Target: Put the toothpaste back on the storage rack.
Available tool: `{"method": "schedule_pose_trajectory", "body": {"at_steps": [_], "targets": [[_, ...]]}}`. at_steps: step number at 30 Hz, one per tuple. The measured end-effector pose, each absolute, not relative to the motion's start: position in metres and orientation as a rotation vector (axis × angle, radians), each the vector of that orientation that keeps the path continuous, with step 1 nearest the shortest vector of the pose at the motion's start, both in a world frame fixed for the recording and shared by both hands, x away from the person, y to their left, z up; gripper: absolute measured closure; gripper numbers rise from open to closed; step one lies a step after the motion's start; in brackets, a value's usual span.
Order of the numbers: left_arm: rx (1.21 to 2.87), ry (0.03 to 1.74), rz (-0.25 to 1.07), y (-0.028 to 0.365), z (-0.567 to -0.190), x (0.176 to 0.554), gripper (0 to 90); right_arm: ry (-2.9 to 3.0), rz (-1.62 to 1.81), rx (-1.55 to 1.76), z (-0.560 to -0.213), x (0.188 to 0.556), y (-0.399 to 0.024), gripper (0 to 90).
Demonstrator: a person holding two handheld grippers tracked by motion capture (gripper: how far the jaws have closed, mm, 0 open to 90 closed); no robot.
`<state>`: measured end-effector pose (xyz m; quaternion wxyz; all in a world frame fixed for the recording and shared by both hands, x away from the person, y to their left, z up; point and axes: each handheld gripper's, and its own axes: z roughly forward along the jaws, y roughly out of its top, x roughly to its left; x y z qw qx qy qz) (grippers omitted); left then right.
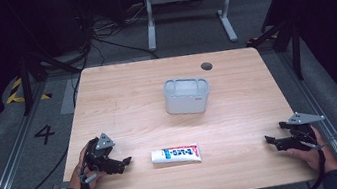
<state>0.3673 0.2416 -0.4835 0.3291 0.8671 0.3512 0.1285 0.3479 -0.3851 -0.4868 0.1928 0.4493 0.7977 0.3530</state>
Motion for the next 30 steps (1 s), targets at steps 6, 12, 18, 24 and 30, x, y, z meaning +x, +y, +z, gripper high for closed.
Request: {"method": "schedule_pose_trajectory", "body": {"at_steps": [6, 12, 18, 24, 30], "targets": [[2.268, 0.922, 0.335, 0.242, -0.483, 0.367, 0.0, 2.238, 0.990, 1.260, -0.487, 0.348, -0.385, 14.9], [2.330, 0.883, 0.298, 0.242, -0.479, 0.371, 0.1, 2.238, 0.982, 1.260, -0.487, 0.347, -0.385, 15.0], [2.391, 0.840, 0.268, 0.238, -0.471, 0.370, 12.8, 2.236, 0.984, 1.262, -0.487, 0.347, -0.385, 15.0], [2.468, 0.787, 0.248, 0.228, -0.462, 0.368, 21.3, 2.239, 0.986, 1.258, -0.487, 0.347, -0.386, 15.0], [2.549, 0.709, 0.233, 0.215, -0.451, 0.364, 19.2, 2.239, 0.986, 1.257, -0.487, 0.347, -0.386, 15.0]]}}
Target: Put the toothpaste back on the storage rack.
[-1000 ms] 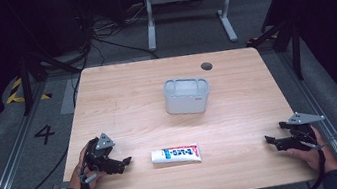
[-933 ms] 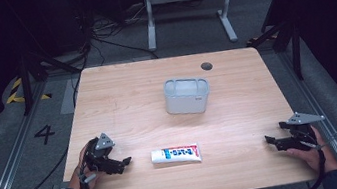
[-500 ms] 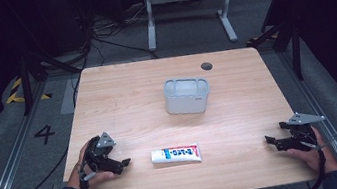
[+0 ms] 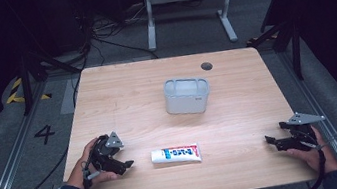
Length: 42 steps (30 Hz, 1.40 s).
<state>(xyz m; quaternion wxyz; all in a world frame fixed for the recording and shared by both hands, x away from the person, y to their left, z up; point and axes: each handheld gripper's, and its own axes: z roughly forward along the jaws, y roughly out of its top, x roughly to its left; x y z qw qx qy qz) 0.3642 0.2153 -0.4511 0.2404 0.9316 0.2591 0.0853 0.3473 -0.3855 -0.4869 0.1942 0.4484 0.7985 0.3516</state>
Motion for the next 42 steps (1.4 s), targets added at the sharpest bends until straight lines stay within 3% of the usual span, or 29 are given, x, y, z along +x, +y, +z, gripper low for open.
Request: {"method": "schedule_pose_trajectory", "body": {"at_steps": [22, 42], "targets": [[2.648, 0.476, 0.226, 0.156, -0.424, 0.365, 20.9, 2.240, 0.986, 1.258, -0.487, 0.347, -0.385, 15.0], [2.727, 0.301, 0.166, 0.098, -0.423, 0.375, 21.6, 2.240, 0.986, 1.256, -0.487, 0.347, -0.386, 15.0]]}}
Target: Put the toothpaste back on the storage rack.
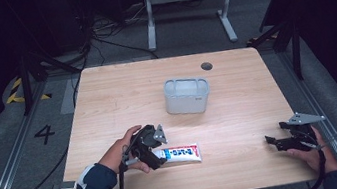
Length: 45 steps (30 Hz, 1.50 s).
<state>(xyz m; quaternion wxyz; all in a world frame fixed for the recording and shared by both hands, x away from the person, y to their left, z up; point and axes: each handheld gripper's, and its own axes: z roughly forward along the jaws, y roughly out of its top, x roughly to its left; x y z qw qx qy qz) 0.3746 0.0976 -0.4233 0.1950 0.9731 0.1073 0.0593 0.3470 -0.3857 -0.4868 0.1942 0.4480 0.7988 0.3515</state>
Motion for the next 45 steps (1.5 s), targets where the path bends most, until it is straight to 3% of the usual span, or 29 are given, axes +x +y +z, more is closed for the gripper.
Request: {"method": "schedule_pose_trajectory", "body": {"at_steps": [31, 45], "targets": [[2.806, 0.147, 0.043, 0.036, -0.442, 0.386, 22.3, 2.240, 0.986, 1.258, -0.487, 0.347, -0.386, 15.0], [2.828, 0.119, -0.012, 0.025, -0.450, 0.392, 26.5, 2.240, 0.986, 1.256, -0.487, 0.347, -0.386, 15.0]]}}
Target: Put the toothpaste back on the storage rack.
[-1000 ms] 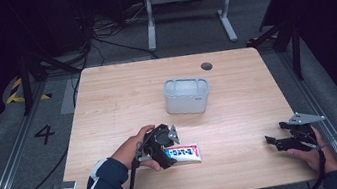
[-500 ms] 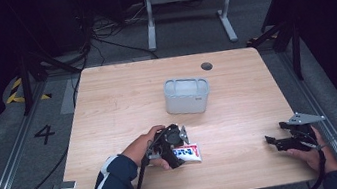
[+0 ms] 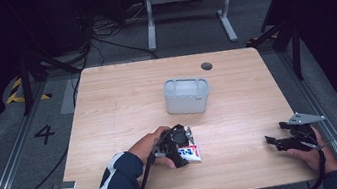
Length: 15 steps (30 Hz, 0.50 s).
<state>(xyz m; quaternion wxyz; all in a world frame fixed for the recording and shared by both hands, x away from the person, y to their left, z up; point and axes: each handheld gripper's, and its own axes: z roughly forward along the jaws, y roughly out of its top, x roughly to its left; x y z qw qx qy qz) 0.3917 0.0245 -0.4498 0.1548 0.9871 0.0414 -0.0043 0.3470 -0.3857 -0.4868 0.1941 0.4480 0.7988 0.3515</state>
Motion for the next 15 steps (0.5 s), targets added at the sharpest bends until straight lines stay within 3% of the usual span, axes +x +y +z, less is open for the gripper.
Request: {"method": "schedule_pose_trajectory", "body": {"at_steps": [5, 11, 15], "targets": [[2.824, 0.104, -0.013, 0.0220, -0.4495, 0.3922, 28.3, 2.240, 0.986, 1.256, -0.4868, 0.3470, -0.3857, 15.0], [2.832, 0.090, -0.020, 0.0199, -0.4470, 0.3900, 39.7, 2.240, 0.986, 1.256, -0.4869, 0.3470, -0.3857, 15.0], [2.848, 0.082, -0.010, 0.0179, -0.4460, 0.3903, 40.8, 2.240, 0.986, 1.257, -0.4868, 0.3470, -0.3857, 15.0]]}}
